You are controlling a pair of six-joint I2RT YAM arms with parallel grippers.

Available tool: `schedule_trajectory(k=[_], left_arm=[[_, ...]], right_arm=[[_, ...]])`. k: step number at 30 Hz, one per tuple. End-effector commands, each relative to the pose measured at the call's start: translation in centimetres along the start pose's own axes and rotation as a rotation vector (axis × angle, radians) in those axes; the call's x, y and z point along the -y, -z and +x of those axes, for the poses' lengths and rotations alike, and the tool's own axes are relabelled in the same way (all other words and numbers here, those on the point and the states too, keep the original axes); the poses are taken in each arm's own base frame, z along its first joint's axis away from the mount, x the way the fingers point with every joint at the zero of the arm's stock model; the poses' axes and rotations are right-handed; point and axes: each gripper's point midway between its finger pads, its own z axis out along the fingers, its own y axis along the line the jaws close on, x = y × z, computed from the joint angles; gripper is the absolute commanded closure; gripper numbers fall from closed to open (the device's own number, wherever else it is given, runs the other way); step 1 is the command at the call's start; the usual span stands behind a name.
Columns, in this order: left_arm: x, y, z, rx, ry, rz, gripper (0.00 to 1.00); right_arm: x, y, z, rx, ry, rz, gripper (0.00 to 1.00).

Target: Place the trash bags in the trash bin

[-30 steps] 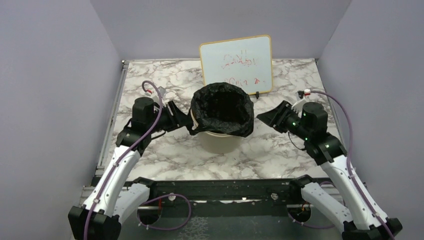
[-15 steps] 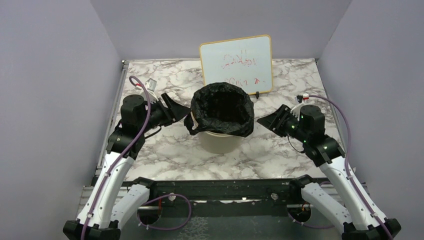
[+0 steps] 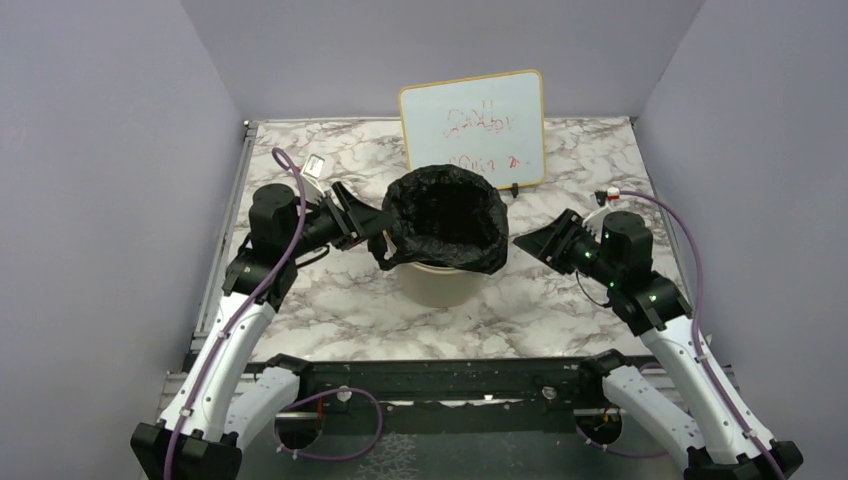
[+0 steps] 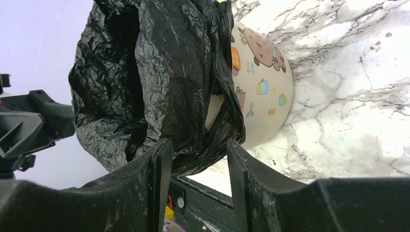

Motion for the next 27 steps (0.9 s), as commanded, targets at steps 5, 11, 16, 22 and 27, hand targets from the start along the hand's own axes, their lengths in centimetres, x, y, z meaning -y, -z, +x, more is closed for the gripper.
schedule_trajectory(k=[5,11,16,22,27], left_arm=[[-0.2,0.0,1.2,-0.044,0.007,-0.006,0.47],[0.0,-0.8,2.0,-0.080,0.004,-0.004,0.48],[-0.8,-1.2,1.9,-0.057,0.007,-0.035,0.54],[-0.4,-0.8,1.6,-0.023,-0.003,-0.026,0.89],[0.5,0.0,2.9,-0.075,-0.016,0.027,0.99]], right_arm=[[-0.6,0.2,0.0,0.007,-0.011,-0.031,0.49],[-0.7,0.0,0.1,-0.004,-0.016,-0.038,0.49],[-0.8,0.0,0.2,-0.009,-0.023,-0.044,0.49],[-0.8,0.1,0.2,-0.004,-0.025,-0.045,0.49],[-0.8,0.0,0.2,-0.008,-0.024,-0.046,0.49]])
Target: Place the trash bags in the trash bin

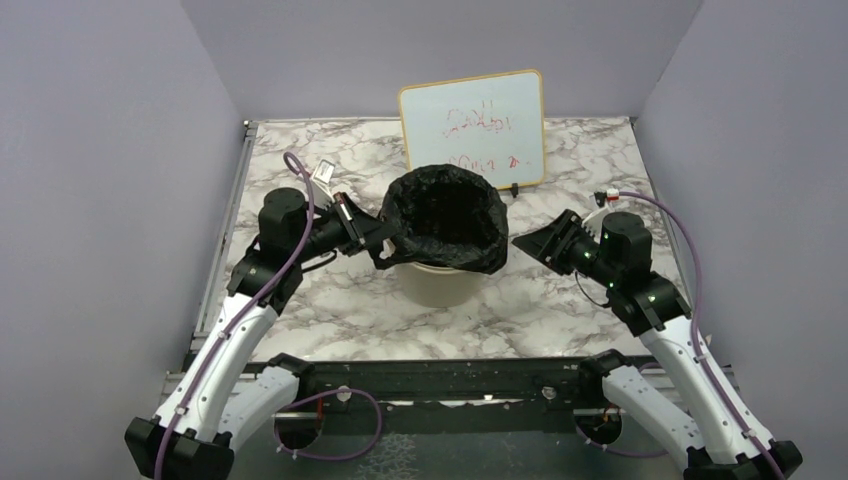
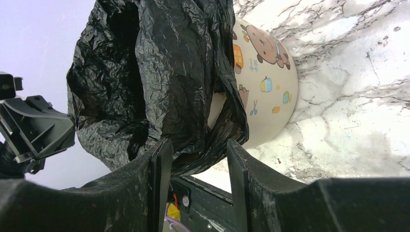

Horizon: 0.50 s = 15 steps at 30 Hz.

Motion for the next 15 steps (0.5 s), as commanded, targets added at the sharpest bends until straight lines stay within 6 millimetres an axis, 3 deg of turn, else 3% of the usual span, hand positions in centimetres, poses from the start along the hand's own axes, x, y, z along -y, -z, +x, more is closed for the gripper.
schedule_trajectory(k=[1,8,15], left_arm=[[0.9,0.9,1.4,-0.041,-0.023,0.057,1.00],[-0.7,2.1,2.6,-0.023,-0.004,0.006,1.00],[-3.0,1.4,2.9,-0.039,-0.012,-0.068,1.00]], right_arm=[[-0.7,0.0,0.1,-0.006,0.003,-0.038,0.49],[-1.0,-0.1,0.2,-0.022,0.003,-0.048,0.49],[-0.9,-0.3,1.0,-0.065,0.005,-0.055,0.49]])
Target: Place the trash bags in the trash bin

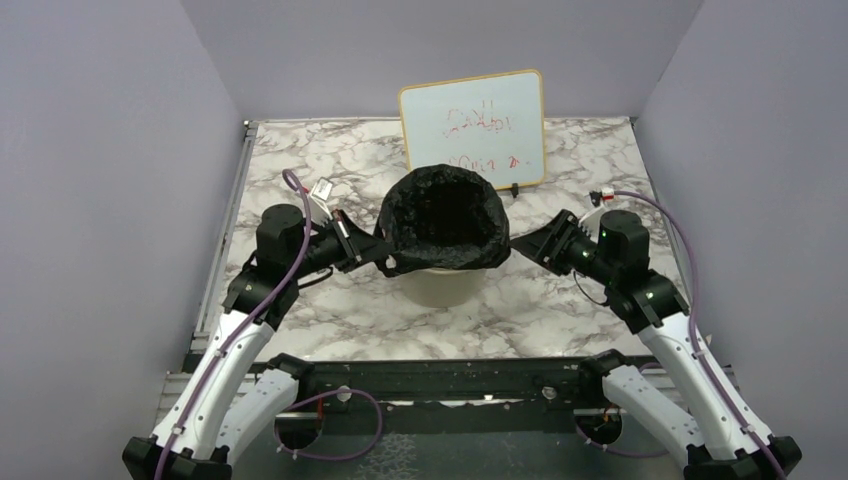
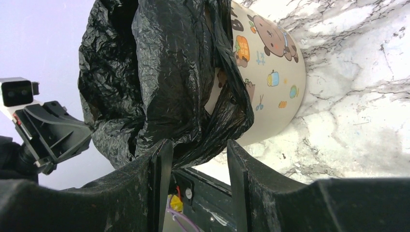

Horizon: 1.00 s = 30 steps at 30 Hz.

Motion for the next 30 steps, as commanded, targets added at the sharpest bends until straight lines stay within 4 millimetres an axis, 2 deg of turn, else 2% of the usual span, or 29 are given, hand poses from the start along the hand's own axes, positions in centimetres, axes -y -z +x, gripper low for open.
schedule_trajectory(k=[1,5,9,14,19,27,30], left_arm=[[-1.9,-0.6,0.7,-0.031,-0.003,-0.056,1.00],[-2.7,-0.8,1.4,-0.061,-0.007,-0.065,1.00],[-3.9,-1.0,2.1,-0.077,0.008,-0.087,1.00],[-4.6,-1.2,2.1,-0.073,-0.001,-0.105,1.00],[-5.7,-1.7,2.5,-0.092,0.000,-0.128,1.00],[-6.3,-1.9,2.2,-0.062,0.001,-0.136,1.00],[-5.8,-2.0,2.1,-0.067,-0.002,-0.114,1.00]], right_arm=[[-0.9,0.0,0.5,-0.035,0.022,-0.052,0.49],[-2.6,-0.1,1.6,-0.118,0.082,-0.166,0.49],[-3.4,0.0,3.4,-0.231,0.076,-0.232,0.49],[-2.9,1.4,3.7,-0.202,0.106,-0.215,0.44],[-2.4,1.3,5.6,-0.280,0.033,-0.254,0.42],[-1.8,0.0,5.7,-0.254,-0.075,-0.258,0.41],[-1.6,-0.6,4.8,-0.193,-0.108,-0.254,0.39]])
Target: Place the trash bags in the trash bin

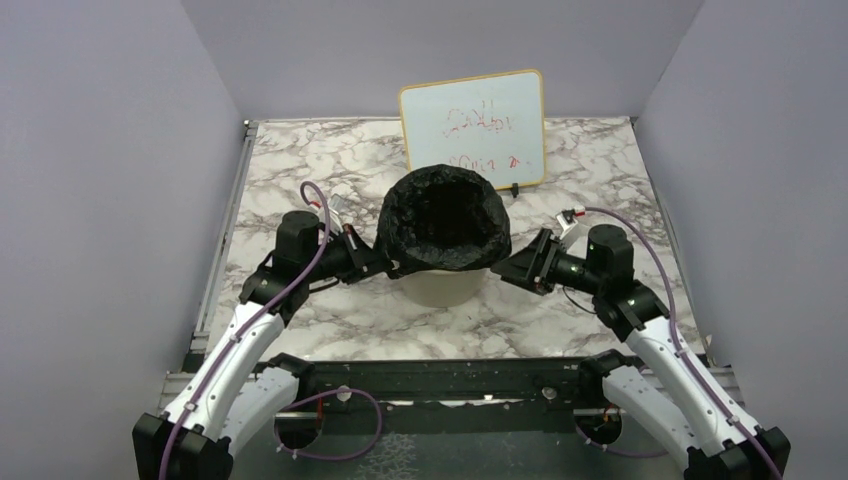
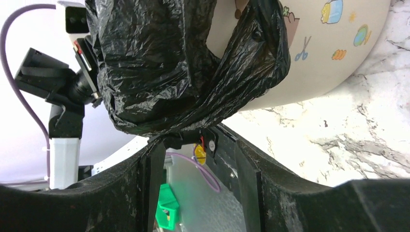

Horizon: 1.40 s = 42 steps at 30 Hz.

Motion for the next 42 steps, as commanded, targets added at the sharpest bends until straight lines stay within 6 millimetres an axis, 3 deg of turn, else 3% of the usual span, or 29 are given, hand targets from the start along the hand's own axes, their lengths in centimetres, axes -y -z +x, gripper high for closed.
schedule_trajectory(k=[1,4,7,10,14,17,22,31,35,40,42], left_arm=[[0.9,0.0,-0.7,0.030,-0.038,0.036,1.00],[1.3,0.3,-0.7,0.035,-0.054,0.052,0.97],[1.9,0.9,-0.5,0.038,-0.078,0.079,0.80],[2.0,1.4,-0.1,0.043,-0.110,0.091,0.68],[1.3,1.2,0.7,0.013,-0.110,0.086,0.63],[0.5,0.8,1.1,-0.005,-0.112,0.071,0.61],[-0.8,-0.3,1.3,-0.009,-0.077,0.057,0.57],[-0.6,-1.4,-0.5,0.094,-0.052,0.109,0.48],[-2.0,-2.2,-0.4,0.087,-0.034,0.058,0.57],[-3.9,-2.8,-0.2,0.096,-0.034,0.011,0.97],[-5.0,-3.1,0.2,0.094,-0.029,-0.016,1.00]], right_arm=[[-1.5,-0.4,-1.6,0.084,-0.031,-0.081,0.39],[-1.2,-1.0,-1.7,0.094,-0.077,-0.106,0.39],[-0.5,-1.5,-1.9,0.097,-0.097,-0.092,0.40],[-0.3,-1.9,-2.3,0.121,-0.096,-0.099,0.51],[0.2,-2.4,-2.2,0.115,-0.117,-0.110,0.72],[0.8,-2.6,-2.2,0.117,-0.123,-0.098,0.80],[1.3,-2.9,-1.8,0.101,-0.125,-0.089,0.87],[1.3,-2.9,-1.2,0.059,-0.121,-0.092,0.89],[1.1,-2.9,-1.1,0.052,-0.113,-0.096,0.89],[0.8,-2.8,-1.1,0.037,-0.086,-0.095,0.89],[1.0,-2.8,-1.1,0.030,-0.074,-0.080,0.90]])
